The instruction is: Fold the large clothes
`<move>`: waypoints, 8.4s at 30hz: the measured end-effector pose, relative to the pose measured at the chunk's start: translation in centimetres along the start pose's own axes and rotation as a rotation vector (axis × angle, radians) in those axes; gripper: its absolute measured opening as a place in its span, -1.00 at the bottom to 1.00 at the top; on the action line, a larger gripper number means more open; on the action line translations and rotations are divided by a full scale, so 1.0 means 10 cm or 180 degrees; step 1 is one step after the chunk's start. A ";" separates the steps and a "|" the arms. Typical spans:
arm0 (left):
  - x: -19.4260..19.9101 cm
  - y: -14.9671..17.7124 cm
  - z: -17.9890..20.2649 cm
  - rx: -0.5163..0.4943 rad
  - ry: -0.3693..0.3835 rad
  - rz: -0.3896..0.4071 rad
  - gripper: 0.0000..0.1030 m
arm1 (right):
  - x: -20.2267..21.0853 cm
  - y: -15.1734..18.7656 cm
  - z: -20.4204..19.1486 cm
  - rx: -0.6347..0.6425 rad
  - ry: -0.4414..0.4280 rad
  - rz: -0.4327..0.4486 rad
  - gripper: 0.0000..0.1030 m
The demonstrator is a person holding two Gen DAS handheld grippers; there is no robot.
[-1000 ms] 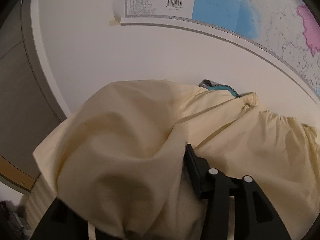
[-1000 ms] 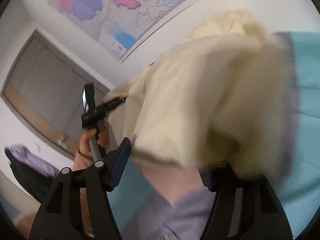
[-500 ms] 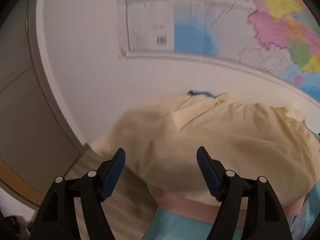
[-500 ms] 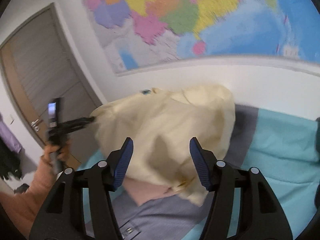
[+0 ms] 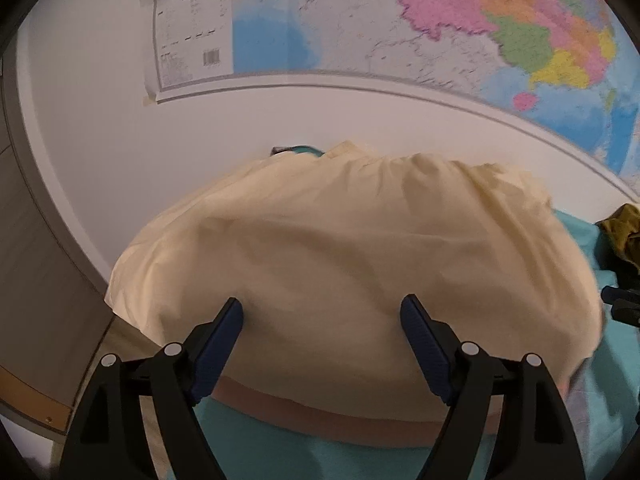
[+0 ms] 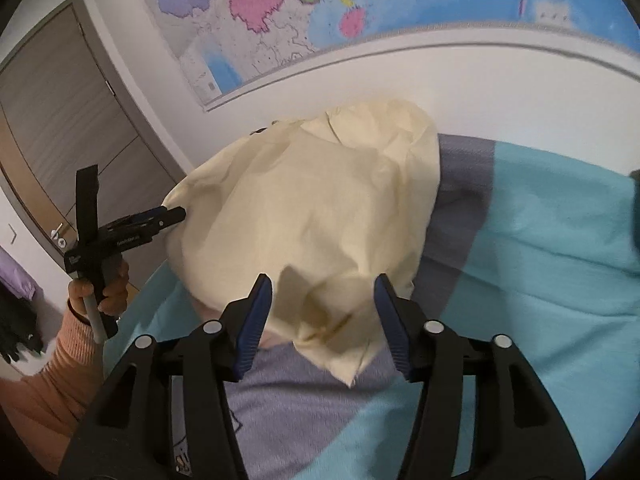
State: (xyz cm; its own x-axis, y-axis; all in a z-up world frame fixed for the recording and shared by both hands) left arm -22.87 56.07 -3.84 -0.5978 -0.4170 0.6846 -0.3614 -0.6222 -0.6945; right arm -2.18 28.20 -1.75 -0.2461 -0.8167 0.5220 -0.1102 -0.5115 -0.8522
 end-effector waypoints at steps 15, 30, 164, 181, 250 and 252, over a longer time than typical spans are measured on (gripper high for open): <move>0.41 0.34 0.79 -0.0212 0.0250 0.0149 0.63 | -0.42 -0.21 -0.38 0.0367 0.0038 -0.0017 0.12; 0.29 0.48 0.80 0.0018 0.0184 0.0054 0.79 | -0.33 -0.07 -0.45 0.0316 0.0011 -0.0016 0.18; 0.17 0.30 0.80 -0.0401 0.0076 0.0238 0.79 | -0.27 -0.31 -0.22 0.0174 -0.0080 -0.0036 0.11; 0.64 0.76 0.85 -0.0064 0.0067 0.0299 0.86 | 0.03 0.20 -0.63 0.0551 0.0161 0.0075 0.40; 1.42 1.69 1.18 0.0148 -0.0265 0.0384 0.86 | 0.80 0.90 -1.04 0.0551 0.0303 0.0319 0.89; 1.42 1.70 1.18 0.0149 -0.0263 0.0388 0.86 | 0.80 0.90 -1.03 0.0536 0.0300 0.0321 0.89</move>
State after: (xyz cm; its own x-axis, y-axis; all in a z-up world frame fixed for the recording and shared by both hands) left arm -29.05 31.73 -3.25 -0.5735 -0.5432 0.6132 -0.2549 -0.5930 -0.7638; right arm -15.06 19.77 -5.63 -0.3377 -0.8414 0.4219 0.0801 -0.4723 -0.8778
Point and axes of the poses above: each gripper's, at about its wrist camera, not at the fingertips, and x roughly against the way its jaws point, z to its right, y to its underside, the point moved 3 cm from there along -x, roughly the way its jaws point, and after that the axes turned 14 degrees about x, right-handed, at the moved point
